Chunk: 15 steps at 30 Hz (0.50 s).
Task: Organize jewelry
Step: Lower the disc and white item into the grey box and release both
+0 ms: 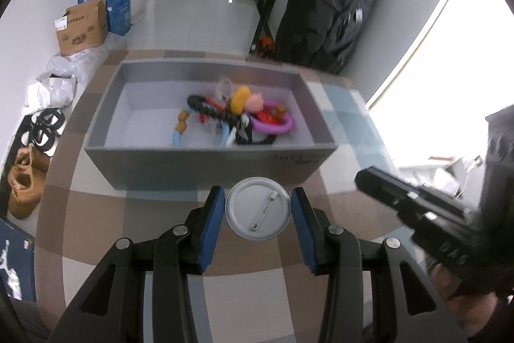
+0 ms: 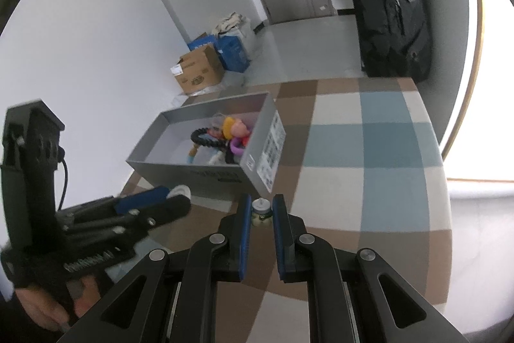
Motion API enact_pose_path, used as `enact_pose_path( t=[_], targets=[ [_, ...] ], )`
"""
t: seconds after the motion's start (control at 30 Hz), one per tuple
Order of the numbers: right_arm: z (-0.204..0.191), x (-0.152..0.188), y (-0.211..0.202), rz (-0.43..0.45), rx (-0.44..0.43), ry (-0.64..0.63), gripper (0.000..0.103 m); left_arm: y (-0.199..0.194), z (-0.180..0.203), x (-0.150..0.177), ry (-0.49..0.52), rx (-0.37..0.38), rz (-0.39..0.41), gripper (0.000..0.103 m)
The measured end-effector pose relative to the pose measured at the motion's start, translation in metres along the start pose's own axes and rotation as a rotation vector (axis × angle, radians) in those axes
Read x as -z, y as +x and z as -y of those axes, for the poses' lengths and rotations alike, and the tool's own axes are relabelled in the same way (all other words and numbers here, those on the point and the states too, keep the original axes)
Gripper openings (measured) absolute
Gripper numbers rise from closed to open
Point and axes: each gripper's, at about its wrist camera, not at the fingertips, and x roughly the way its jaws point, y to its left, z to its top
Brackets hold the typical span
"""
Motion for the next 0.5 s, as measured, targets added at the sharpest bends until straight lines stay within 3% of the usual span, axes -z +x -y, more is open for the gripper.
enact_pose_path(
  t=[0.33, 0.5],
  targets=[
    [-0.021, -0.027, -0.003, 0.047, -0.062, -0.033, 0.012, -0.018, -0.016, -0.029, -0.043, 0.111, 0.080, 0.037],
    [-0.033, -0.049, 0.002, 0.051, -0.116, -0.069, 0.012, -0.018, -0.020, -0.042, -0.025, 0.105, 0.100, 0.037]
  ],
)
